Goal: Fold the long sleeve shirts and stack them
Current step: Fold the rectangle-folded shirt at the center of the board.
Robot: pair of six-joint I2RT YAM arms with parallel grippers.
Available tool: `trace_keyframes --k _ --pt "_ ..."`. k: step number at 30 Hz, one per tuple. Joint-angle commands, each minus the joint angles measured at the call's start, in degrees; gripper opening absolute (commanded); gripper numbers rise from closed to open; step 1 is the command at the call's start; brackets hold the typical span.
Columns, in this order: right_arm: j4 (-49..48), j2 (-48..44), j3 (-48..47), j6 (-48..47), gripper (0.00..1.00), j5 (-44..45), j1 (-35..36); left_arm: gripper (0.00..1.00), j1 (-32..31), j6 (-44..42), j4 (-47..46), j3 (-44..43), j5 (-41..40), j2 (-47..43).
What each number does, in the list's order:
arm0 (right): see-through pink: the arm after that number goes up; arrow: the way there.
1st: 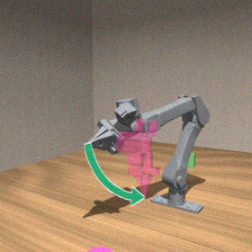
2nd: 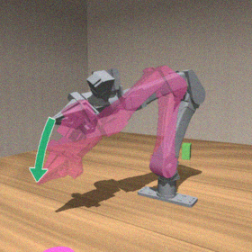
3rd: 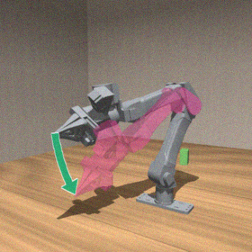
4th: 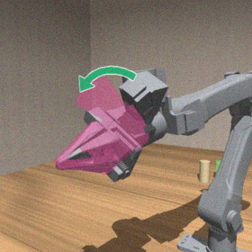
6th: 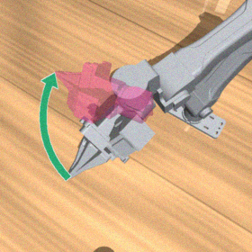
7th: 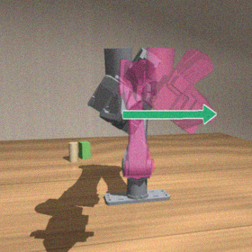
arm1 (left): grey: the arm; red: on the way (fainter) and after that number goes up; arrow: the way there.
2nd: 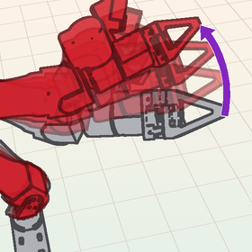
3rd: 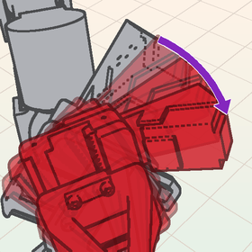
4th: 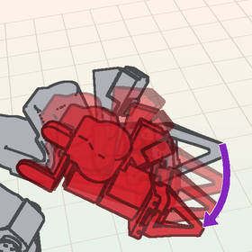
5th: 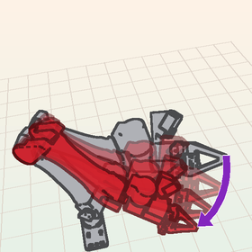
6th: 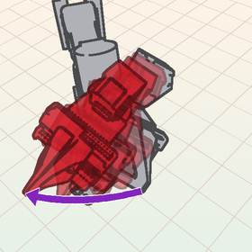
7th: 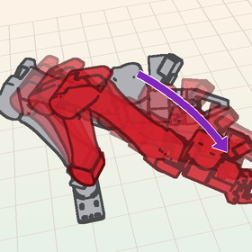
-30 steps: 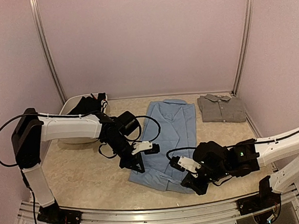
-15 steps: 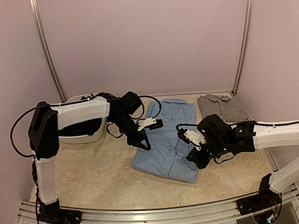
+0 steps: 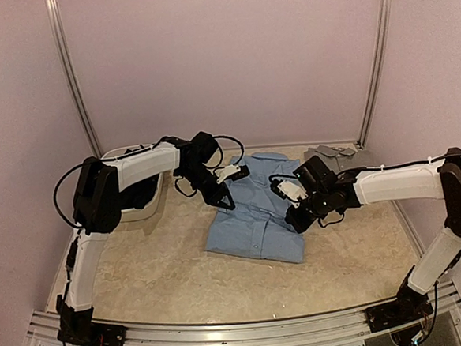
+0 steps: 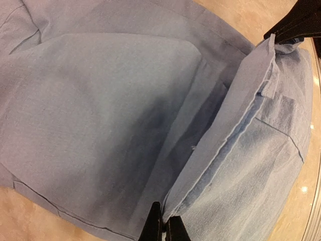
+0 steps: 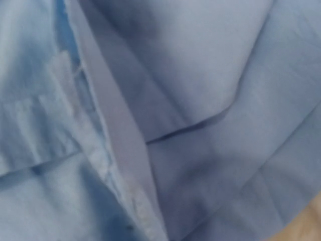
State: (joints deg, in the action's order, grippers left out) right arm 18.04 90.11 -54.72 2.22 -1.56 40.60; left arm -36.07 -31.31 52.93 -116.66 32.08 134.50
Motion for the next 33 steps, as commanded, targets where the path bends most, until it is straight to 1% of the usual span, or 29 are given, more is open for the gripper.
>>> trace_keyframes --k 1,5,14,19,21,22,25,28,30,33 --pt "-1.33 5.32 -2.66 -4.12 0.00 -0.63 -1.79 0.00 1.20 2.49 -2.19 -2.22 -3.46 3.80" --pt "-2.11 8.00 -3.89 -4.83 0.00 -0.35 -2.61 0.00 2.13 5.17 -6.36 -1.50 -3.92 4.54" --pt "-1.52 7.17 -4.71 -6.32 0.00 -0.30 -4.09 0.05 2.05 6.30 -9.71 -1.83 -5.44 5.24" --pt "-1.00 6.42 -4.49 -7.11 0.00 -0.31 -5.81 0.23 2.07 8.48 -13.83 -0.11 -7.18 4.60" --pt "-0.82 6.13 -4.86 -7.22 0.10 0.07 -6.04 0.37 2.10 9.16 -15.44 0.55 -8.14 4.00" --pt "-1.00 5.87 -4.97 -7.27 0.17 0.29 -5.98 0.39 2.14 9.24 -15.71 0.82 -8.47 3.75" --pt "-1.47 5.69 -5.78 -7.40 0.33 0.89 -6.07 0.41 2.19 10.59 -18.31 2.66 -10.17 2.02" --pt "-1.69 6.17 -7.68 -7.40 0.38 1.12 -6.40 0.41 2.41 11.68 -20.81 5.23 -12.79 -0.69" --pt "-1.43 6.67 -8.87 -7.32 0.41 4.23 -6.56 0.41 2.64 12.58 -21.52 6.33 -14.99 -1.88" --pt "-0.46 7.46 -10.78 -6.88 0.43 8.23 -7.02 0.41 2.85 14.74 -23.26 8.28 -18.67 -3.24"
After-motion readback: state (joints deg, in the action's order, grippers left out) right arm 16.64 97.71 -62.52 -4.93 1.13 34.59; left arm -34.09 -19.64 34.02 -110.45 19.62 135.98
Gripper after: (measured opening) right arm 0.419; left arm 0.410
